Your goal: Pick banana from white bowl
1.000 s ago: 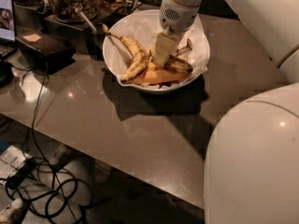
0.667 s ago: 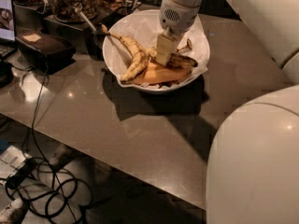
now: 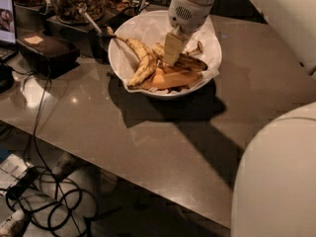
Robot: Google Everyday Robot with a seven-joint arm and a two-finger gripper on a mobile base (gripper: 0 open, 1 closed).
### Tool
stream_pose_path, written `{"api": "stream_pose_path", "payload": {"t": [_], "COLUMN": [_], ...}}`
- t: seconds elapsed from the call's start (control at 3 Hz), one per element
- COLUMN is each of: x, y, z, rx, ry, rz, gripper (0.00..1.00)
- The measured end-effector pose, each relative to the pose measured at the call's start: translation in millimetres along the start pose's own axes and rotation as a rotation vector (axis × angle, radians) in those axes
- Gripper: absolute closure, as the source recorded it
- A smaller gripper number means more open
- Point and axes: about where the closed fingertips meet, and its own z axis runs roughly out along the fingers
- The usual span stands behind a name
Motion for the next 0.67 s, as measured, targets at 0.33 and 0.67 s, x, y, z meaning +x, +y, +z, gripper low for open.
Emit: {"api": "stream_pose_path", "payload": {"t": [0.33, 0.67], "x": [1.4, 7.8], "y": [12.9, 26.1], "z": [-23.3, -44.9], "rx": [0.013, 0.039], "ry": [-0.099, -0.182], "rz": [-0.073, -0.171], "gripper": [1.00, 1.00]}}
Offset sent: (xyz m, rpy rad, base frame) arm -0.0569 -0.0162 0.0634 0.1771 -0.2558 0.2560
